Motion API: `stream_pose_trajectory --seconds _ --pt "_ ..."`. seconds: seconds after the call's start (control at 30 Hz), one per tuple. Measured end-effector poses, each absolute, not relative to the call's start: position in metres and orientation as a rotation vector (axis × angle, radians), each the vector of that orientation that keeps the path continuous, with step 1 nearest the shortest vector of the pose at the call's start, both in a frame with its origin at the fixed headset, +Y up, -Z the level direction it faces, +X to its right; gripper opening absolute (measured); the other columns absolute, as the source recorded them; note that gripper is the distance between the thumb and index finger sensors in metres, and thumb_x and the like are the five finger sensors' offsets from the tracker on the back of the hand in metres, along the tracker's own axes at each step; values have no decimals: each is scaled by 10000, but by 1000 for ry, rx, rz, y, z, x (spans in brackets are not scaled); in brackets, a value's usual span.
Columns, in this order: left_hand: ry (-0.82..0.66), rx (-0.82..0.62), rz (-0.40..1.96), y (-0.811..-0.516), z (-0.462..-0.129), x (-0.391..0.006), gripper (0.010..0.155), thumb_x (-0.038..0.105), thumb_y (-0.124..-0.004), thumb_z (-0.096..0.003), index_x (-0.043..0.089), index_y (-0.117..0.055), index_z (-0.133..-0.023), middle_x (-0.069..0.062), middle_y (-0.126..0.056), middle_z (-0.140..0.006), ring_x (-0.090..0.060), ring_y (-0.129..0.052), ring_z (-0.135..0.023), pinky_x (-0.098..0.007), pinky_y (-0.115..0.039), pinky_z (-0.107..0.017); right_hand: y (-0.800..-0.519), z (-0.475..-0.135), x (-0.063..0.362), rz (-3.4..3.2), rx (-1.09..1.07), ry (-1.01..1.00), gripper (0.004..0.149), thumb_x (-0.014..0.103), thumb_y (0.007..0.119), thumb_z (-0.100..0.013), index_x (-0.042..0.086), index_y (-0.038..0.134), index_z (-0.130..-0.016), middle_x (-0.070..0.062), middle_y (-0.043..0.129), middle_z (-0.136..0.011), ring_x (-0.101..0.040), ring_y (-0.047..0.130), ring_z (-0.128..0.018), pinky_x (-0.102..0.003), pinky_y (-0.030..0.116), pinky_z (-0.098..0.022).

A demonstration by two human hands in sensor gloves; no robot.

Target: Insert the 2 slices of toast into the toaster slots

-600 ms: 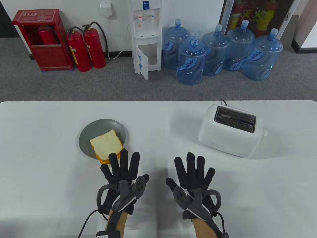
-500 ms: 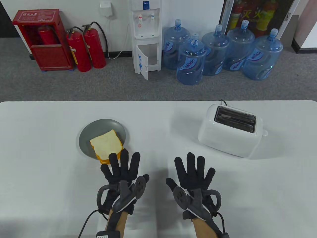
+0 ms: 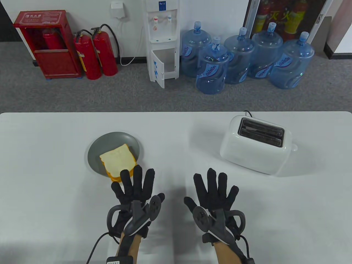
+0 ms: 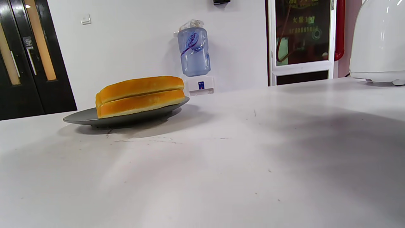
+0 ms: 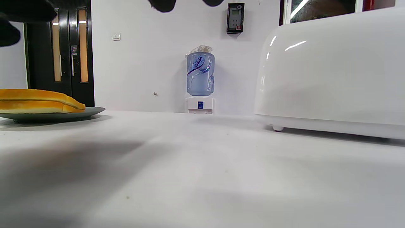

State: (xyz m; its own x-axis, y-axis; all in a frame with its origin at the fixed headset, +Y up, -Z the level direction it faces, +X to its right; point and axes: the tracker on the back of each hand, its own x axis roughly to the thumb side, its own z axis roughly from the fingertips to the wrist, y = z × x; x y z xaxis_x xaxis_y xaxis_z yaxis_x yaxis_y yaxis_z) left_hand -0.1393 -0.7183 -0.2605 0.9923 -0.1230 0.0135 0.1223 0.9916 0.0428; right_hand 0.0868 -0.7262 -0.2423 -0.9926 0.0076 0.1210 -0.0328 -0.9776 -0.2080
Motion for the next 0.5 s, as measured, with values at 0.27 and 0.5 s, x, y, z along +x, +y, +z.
stream_pose_trajectory --seconds 0.27,0.5 --pt "-18 33 -111 -720 -262 -141 840 729 -454 -548 355 -39 -1176 -88 40 -1221 -507 36 -1080 -707 -122 -721 -725 -244 89 3078 165 -322 805 722 408 -660 265 214 -1293 -217 109 -1322 -543 150 -1151 -824 247 -689" --pt "13 44 -101 -720 -265 -152 834 702 -497 -551 353 -67 -1175 -86 6 -1224 -505 3 -1085 -692 -170 -751 -727 -243 86 3078 202 -305 803 724 405 -660 267 217 -1293 -218 110 -1323 -542 153 -1154 -824 247 -690"
